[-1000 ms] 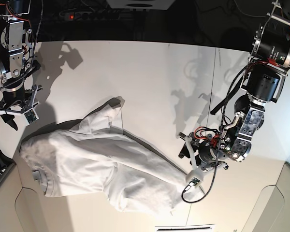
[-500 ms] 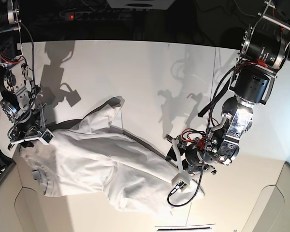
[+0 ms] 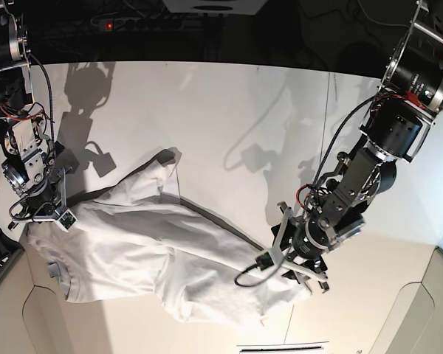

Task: Layout the t-shirt on the table in an organized manner, then fold the t-shirt properly
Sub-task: 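Lower the right gripper onto the shirt and grasp a second edge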

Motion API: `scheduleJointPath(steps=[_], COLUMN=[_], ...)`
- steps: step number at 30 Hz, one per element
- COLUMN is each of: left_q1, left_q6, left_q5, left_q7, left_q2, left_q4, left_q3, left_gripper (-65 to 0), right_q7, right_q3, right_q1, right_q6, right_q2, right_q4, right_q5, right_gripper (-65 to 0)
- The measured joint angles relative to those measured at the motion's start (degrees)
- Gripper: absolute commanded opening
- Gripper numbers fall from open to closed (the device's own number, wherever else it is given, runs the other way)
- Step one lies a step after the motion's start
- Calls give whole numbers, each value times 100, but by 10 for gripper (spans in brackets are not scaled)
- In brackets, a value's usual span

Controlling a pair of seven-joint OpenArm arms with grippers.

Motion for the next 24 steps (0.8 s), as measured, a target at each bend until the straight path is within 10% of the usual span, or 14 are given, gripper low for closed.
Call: scheduleJointPath(steps=[7, 24], left_q1=[-686, -1537], left_q6=[651, 1093], left_q5=[564, 807], left_q7=[-151, -1027], left_q2=[79, 846], left_q4=[-699, -3432], left_q3=[1838, 3394], left_gripper=[-324, -324], right_q7=[-46, -44], right_q3=[0, 0], right_q1=[-11, -13], right_q6=[-22, -26], right_q2=[-146, -208], right_q4=[-9, -11], right_q5=[-2, 0], right_gripper=[-650, -650])
